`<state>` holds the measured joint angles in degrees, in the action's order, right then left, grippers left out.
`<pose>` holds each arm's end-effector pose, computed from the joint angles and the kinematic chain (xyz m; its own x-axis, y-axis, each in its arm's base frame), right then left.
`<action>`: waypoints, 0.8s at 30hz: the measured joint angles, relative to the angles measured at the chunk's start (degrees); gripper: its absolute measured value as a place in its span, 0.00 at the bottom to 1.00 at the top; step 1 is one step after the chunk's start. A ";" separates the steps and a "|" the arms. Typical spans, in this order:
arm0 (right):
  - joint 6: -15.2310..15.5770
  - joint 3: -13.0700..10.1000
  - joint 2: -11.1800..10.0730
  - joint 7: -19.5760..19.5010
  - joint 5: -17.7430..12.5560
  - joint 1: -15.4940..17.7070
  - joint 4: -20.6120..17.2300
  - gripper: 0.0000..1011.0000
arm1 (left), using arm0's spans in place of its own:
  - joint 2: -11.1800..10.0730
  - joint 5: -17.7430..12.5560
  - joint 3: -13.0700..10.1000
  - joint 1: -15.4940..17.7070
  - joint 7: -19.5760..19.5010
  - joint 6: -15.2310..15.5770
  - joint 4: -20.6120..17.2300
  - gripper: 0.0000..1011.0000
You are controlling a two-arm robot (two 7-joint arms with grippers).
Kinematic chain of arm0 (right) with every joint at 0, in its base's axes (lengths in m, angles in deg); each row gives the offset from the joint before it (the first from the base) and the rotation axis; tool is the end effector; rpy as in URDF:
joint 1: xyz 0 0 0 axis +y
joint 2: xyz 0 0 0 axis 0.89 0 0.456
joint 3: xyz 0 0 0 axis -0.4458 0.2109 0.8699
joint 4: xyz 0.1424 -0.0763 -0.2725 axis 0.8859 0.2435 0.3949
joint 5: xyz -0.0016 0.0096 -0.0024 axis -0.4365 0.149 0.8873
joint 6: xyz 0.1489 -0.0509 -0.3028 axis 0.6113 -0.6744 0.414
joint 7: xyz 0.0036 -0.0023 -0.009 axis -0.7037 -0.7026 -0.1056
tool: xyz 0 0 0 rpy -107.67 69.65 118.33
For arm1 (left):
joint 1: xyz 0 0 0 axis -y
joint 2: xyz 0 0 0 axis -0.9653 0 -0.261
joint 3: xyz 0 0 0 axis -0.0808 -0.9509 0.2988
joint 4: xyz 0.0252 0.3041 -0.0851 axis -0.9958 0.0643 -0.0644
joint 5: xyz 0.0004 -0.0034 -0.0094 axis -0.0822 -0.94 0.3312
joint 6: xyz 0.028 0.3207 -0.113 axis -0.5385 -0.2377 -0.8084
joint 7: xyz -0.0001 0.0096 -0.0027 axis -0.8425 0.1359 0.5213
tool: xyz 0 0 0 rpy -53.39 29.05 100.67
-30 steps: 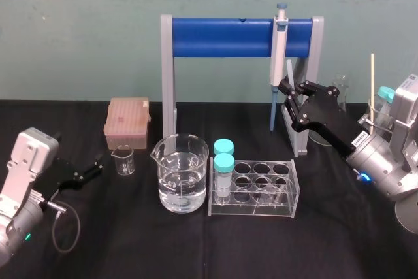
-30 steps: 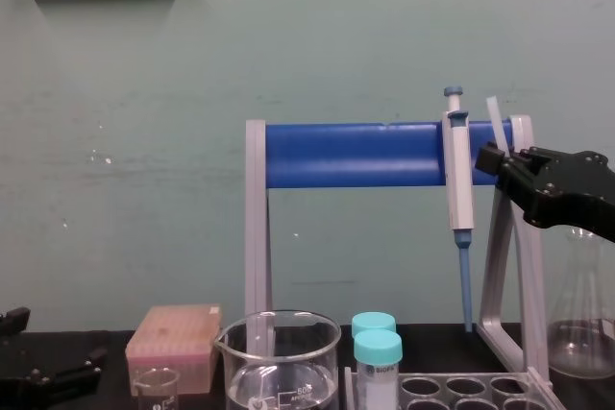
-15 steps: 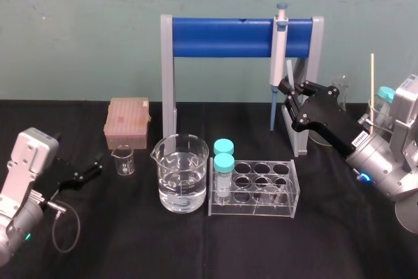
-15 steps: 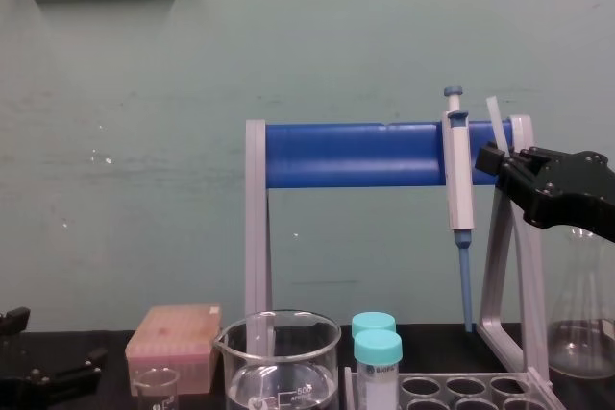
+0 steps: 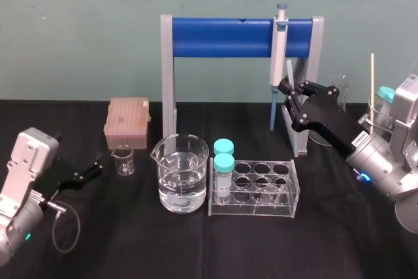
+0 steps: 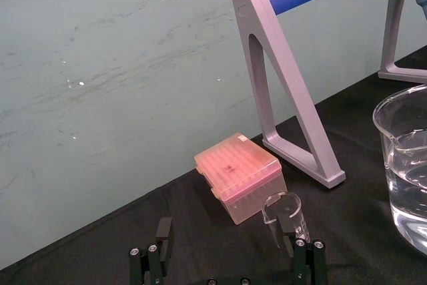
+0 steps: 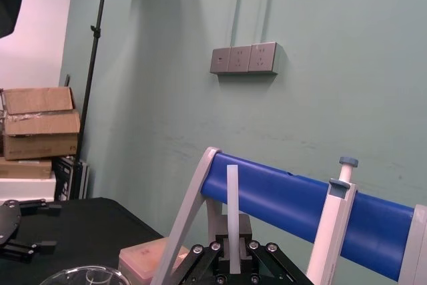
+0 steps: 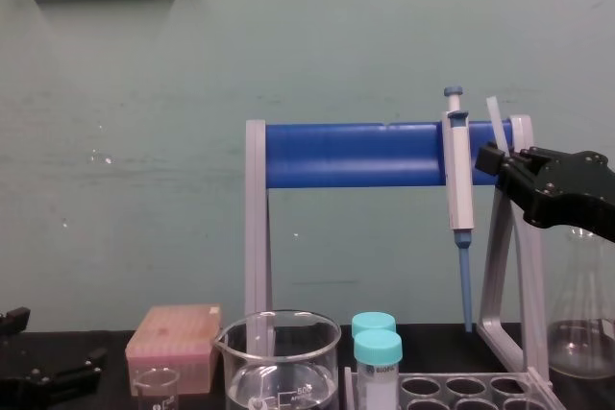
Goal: Pick up the stirring rod with one hand, then place it down.
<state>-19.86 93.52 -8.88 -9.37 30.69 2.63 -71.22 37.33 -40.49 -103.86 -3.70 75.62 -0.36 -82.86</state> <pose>0.4788 -0.0705 -0.2891 0.6467 -0.7285 0.2261 0.6573 0.6826 0.3195 0.3929 0.0892 -0.3300 0.2925 0.8802 0.3737 -0.9552 0.2876 0.0703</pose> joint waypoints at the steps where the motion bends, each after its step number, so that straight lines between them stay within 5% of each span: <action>1: 0.00 0.00 0.00 0.00 0.00 0.00 0.00 0.07 | 0.00 0.00 0.00 0.00 0.00 0.00 0.00 0.99; 24: 0.00 0.00 0.00 0.00 0.00 0.00 0.00 0.07 | 0.00 0.00 0.00 0.00 0.00 0.01 0.00 0.99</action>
<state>-19.86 93.52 -8.88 -9.37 30.69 2.63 -71.22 37.33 -40.49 -103.86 -3.70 75.62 -0.35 -82.86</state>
